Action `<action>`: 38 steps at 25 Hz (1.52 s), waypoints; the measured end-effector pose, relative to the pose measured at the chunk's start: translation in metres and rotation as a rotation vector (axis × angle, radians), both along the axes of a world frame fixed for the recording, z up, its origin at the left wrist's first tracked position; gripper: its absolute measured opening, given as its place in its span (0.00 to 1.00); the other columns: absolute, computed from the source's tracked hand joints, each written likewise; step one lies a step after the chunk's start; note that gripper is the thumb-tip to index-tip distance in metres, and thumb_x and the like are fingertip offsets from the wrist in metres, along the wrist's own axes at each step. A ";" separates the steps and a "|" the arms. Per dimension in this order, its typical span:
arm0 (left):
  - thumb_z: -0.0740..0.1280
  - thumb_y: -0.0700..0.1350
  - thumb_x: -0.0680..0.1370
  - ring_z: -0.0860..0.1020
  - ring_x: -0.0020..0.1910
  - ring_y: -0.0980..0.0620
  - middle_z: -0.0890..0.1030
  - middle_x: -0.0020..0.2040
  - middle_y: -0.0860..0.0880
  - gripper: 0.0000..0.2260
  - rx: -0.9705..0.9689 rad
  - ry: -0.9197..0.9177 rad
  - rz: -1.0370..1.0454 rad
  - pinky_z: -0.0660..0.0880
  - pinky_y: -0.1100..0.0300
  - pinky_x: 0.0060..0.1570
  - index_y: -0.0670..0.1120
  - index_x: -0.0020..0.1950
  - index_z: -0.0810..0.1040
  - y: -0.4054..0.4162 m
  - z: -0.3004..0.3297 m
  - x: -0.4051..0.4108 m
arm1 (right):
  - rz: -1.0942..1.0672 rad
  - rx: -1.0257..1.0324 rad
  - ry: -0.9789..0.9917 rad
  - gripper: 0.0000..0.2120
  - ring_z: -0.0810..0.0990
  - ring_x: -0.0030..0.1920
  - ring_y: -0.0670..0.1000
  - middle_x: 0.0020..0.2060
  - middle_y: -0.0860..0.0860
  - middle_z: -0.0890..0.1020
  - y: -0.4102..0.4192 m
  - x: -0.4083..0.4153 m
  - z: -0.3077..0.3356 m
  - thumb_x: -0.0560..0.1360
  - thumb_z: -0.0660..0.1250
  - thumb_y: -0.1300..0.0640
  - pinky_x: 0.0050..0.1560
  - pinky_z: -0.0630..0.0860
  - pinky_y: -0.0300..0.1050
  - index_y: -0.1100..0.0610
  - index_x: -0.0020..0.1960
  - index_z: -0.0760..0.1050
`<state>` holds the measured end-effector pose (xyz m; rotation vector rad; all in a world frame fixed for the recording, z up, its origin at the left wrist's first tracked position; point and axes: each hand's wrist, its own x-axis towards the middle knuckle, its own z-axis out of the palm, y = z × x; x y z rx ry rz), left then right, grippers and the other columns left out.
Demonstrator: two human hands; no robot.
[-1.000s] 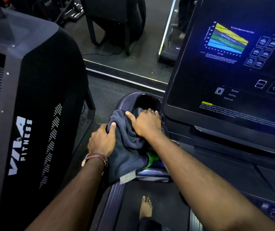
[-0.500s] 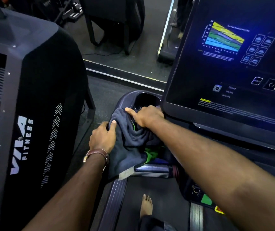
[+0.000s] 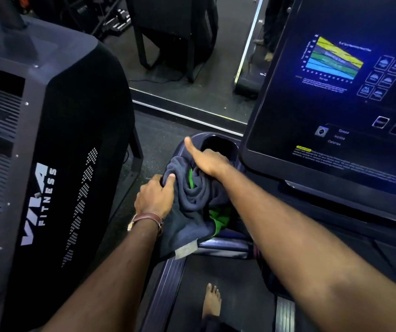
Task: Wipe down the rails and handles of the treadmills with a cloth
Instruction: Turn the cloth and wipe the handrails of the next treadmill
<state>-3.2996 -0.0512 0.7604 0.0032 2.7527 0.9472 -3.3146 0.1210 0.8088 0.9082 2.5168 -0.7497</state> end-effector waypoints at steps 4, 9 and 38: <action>0.54 0.67 0.73 0.77 0.51 0.38 0.81 0.52 0.41 0.21 0.023 -0.006 0.015 0.69 0.52 0.46 0.54 0.51 0.77 -0.001 0.000 -0.001 | 0.225 0.399 0.044 0.45 0.74 0.64 0.61 0.64 0.62 0.76 0.009 0.033 -0.009 0.75 0.44 0.27 0.61 0.69 0.56 0.65 0.66 0.72; 0.54 0.66 0.73 0.77 0.51 0.38 0.81 0.51 0.42 0.21 0.049 -0.003 0.021 0.70 0.52 0.46 0.54 0.52 0.77 -0.001 -0.001 -0.001 | -0.023 0.289 0.245 0.48 0.47 0.77 0.59 0.77 0.61 0.36 0.009 0.026 -0.005 0.77 0.54 0.33 0.74 0.55 0.56 0.66 0.77 0.37; 0.55 0.65 0.73 0.76 0.56 0.36 0.79 0.57 0.38 0.26 0.044 -0.027 0.057 0.71 0.51 0.51 0.49 0.59 0.77 -0.002 -0.006 -0.005 | -0.063 0.097 0.195 0.55 0.38 0.78 0.57 0.78 0.59 0.41 -0.037 -0.021 -0.030 0.70 0.46 0.22 0.74 0.35 0.61 0.65 0.77 0.38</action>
